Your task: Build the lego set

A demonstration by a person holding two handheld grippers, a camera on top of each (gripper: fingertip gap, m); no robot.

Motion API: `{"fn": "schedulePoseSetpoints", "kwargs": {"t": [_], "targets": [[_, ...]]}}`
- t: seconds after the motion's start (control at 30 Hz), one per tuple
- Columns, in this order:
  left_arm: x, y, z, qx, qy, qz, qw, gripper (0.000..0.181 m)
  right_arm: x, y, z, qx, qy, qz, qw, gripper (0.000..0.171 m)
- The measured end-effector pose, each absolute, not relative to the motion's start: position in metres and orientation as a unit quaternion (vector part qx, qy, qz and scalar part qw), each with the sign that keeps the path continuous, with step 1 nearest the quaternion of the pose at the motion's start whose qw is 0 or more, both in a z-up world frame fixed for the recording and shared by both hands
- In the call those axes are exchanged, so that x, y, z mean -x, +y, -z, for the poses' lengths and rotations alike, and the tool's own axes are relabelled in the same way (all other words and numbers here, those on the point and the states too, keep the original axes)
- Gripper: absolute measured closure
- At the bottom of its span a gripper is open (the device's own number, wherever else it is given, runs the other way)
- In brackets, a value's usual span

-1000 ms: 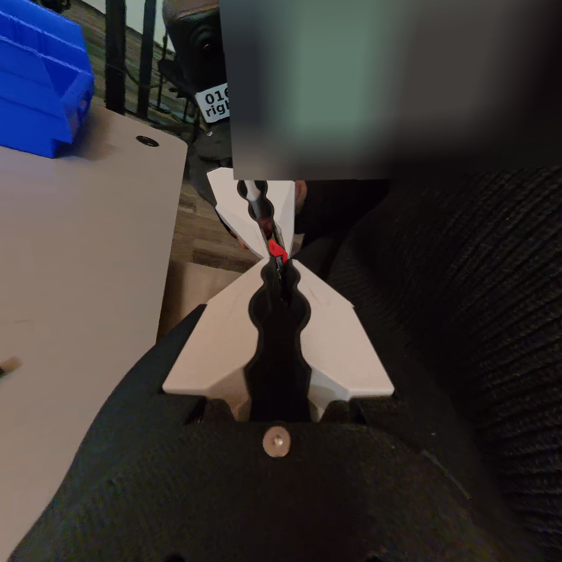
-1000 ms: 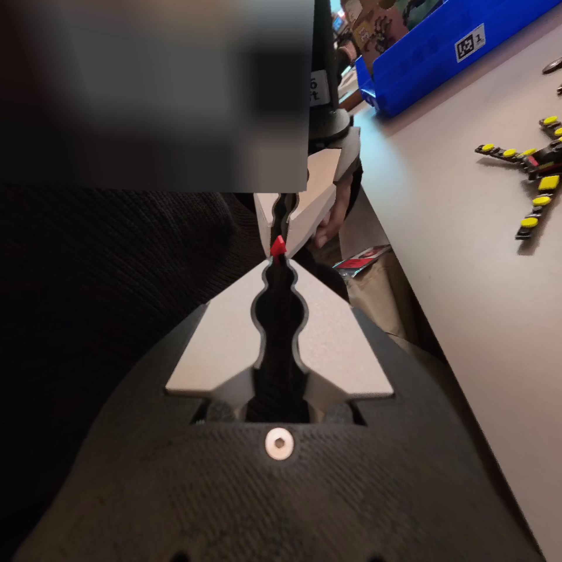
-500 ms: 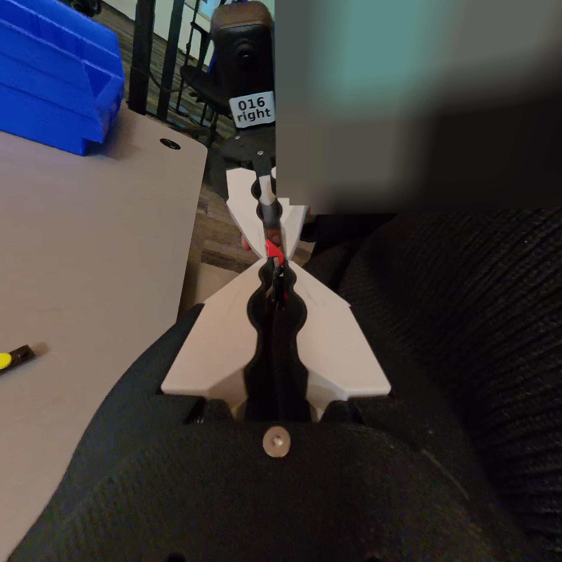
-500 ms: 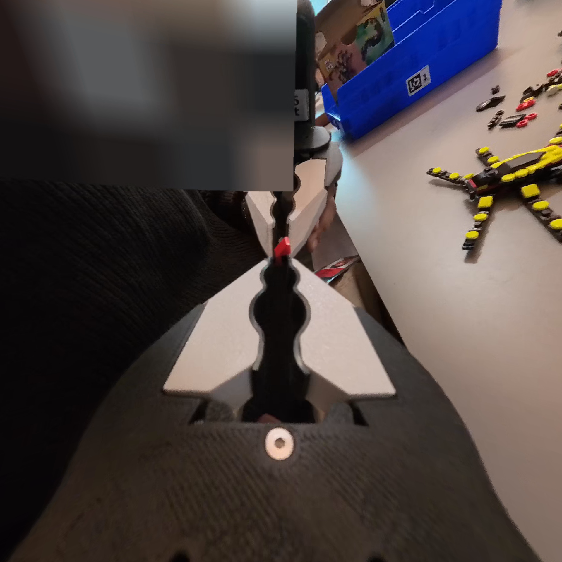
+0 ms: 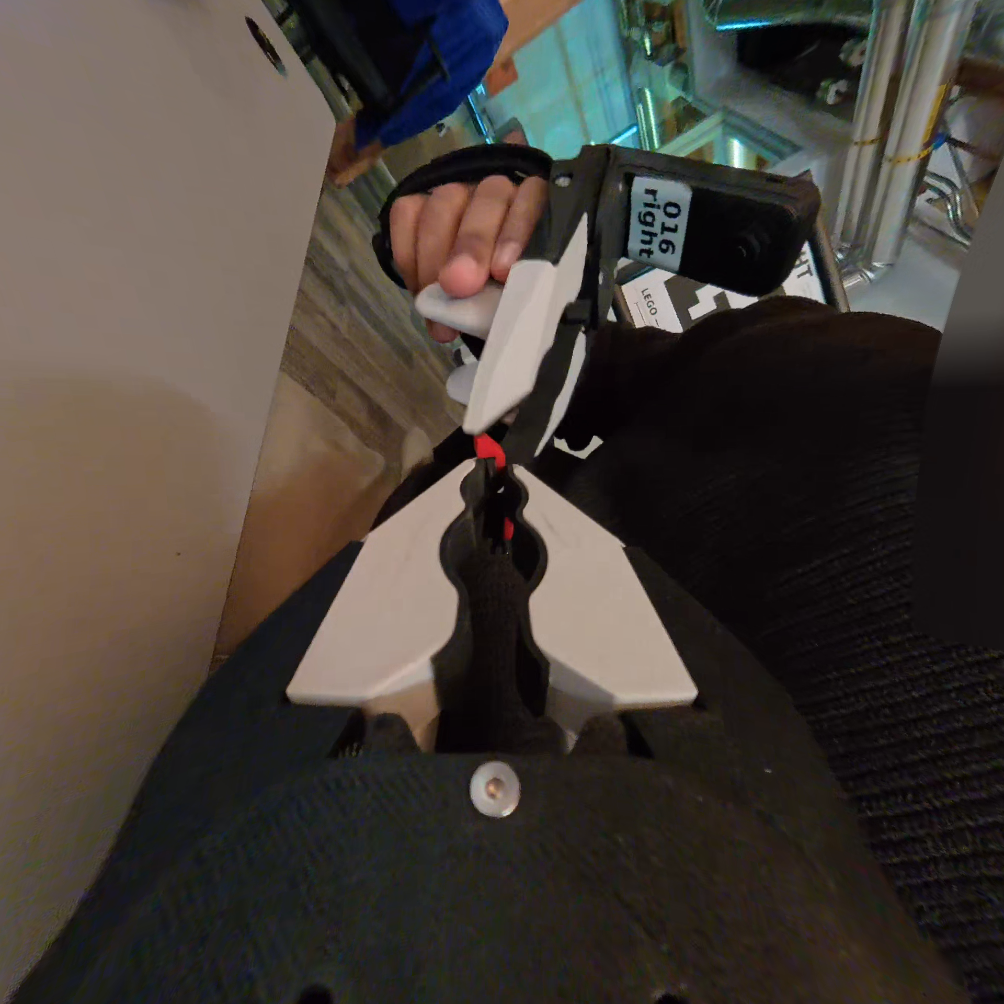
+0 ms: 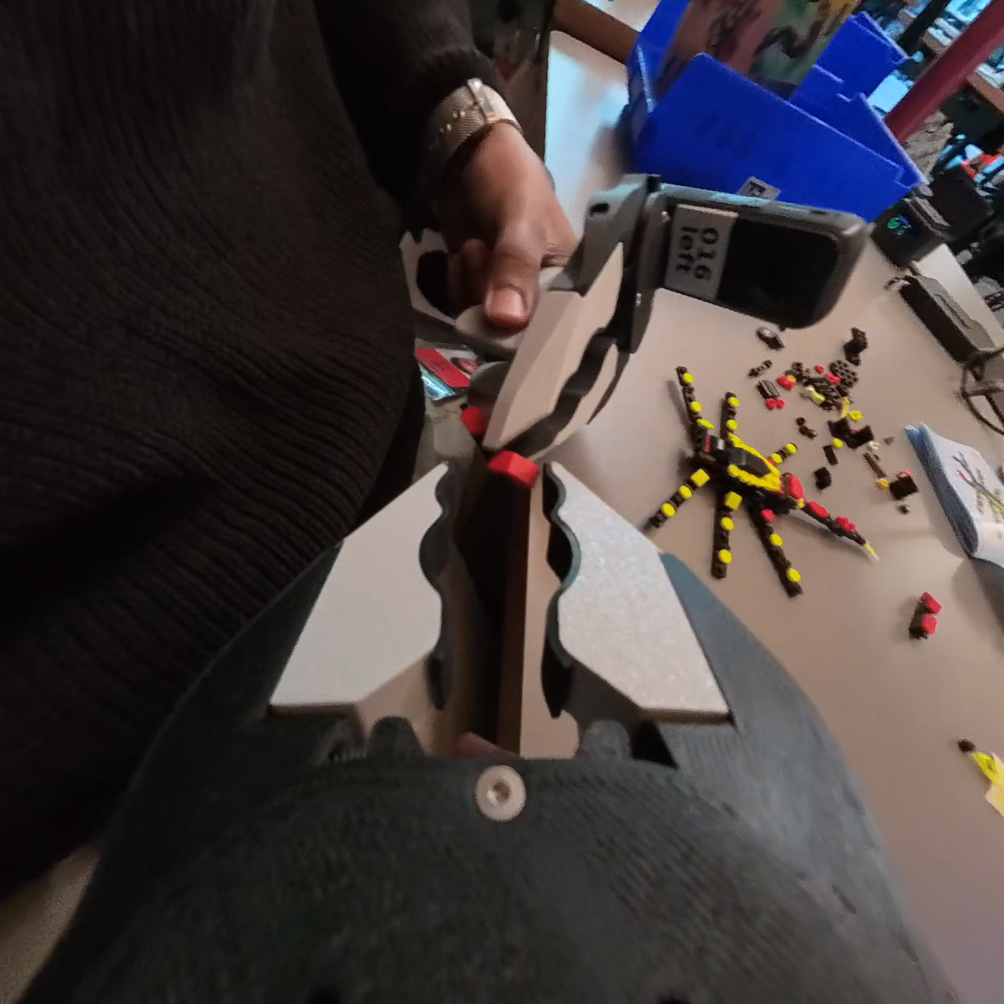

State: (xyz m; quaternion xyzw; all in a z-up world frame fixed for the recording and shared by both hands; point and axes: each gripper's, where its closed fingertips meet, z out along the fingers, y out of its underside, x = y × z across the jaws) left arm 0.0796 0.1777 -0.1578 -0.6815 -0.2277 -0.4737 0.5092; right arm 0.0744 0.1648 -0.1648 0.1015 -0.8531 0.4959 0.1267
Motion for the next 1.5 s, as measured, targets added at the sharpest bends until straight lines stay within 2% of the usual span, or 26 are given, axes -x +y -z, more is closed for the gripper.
{"fn": "schedulePoseSetpoints", "kwargs": {"t": [0.13,0.37,0.43,0.5,0.57,0.7,0.73,0.77,0.8,0.87,1.0,1.1,1.2,1.27,1.4,1.5], "targets": [[-0.085,0.179,0.162,0.691,-0.222,0.475,0.497,0.180,-0.077,0.164,0.165,-0.116,-0.854,-0.486,0.146,0.155],[-0.081,0.179,0.155,0.670,-0.229,0.488,0.510,0.178,-0.074,0.164,0.159,-0.105,-0.854,-0.485,0.157,0.160],[-0.077,0.179,0.153,0.670,-0.231,0.478,0.519,0.161,-0.067,0.168,0.159,-0.089,-0.857,-0.482,0.162,0.161],[-0.074,0.179,0.150,0.670,-0.231,0.469,0.528,0.156,-0.060,0.170,0.160,-0.069,-0.857,-0.482,0.168,0.162],[-0.065,0.179,0.153,0.678,-0.245,0.440,0.535,0.141,-0.050,0.174,0.162,-0.047,-0.861,-0.474,0.179,0.162],[-0.041,0.175,0.167,0.758,-0.230,0.274,0.546,0.134,-0.037,0.180,0.170,-0.009,-0.870,-0.465,0.167,0.162],[-0.038,0.176,0.168,0.774,-0.213,0.235,0.549,0.134,-0.037,0.179,0.169,-0.006,-0.867,-0.473,0.160,0.162],[-0.039,0.178,0.167,0.785,-0.194,0.210,0.549,0.143,-0.036,0.178,0.166,0.002,-0.863,-0.481,0.154,0.162],[-0.043,0.179,0.167,0.793,-0.174,0.200,0.548,0.152,-0.036,0.178,0.163,0.009,-0.859,-0.491,0.147,0.162],[-0.051,0.182,0.169,0.804,-0.151,0.191,0.542,0.155,-0.038,0.177,0.157,0.020,-0.851,-0.509,0.129,0.162],[-0.053,0.183,0.162,0.801,-0.126,0.166,0.561,0.174,-0.043,0.177,0.157,0.028,-0.847,-0.520,0.103,0.163],[-0.056,0.182,0.163,0.801,-0.122,0.180,0.558,0.177,-0.049,0.175,0.156,0.029,-0.847,-0.526,0.074,0.163],[-0.058,0.180,0.163,0.800,-0.119,0.190,0.556,0.177,-0.053,0.178,0.158,0.025,-0.847,-0.528,0.058,0.146],[-0.063,0.180,0.165,0.804,-0.113,0.202,0.548,0.177,-0.057,0.179,0.160,0.020,-0.846,-0.531,0.042,0.142],[-0.073,0.180,0.167,0.812,-0.088,0.209,0.538,0.177,-0.068,0.176,0.166,0.018,-0.852,-0.523,-0.011,0.144],[-0.078,0.180,0.169,0.815,-0.076,0.214,0.532,0.177,-0.073,0.176,0.171,0.013,-0.858,-0.513,-0.022,0.154]]}}
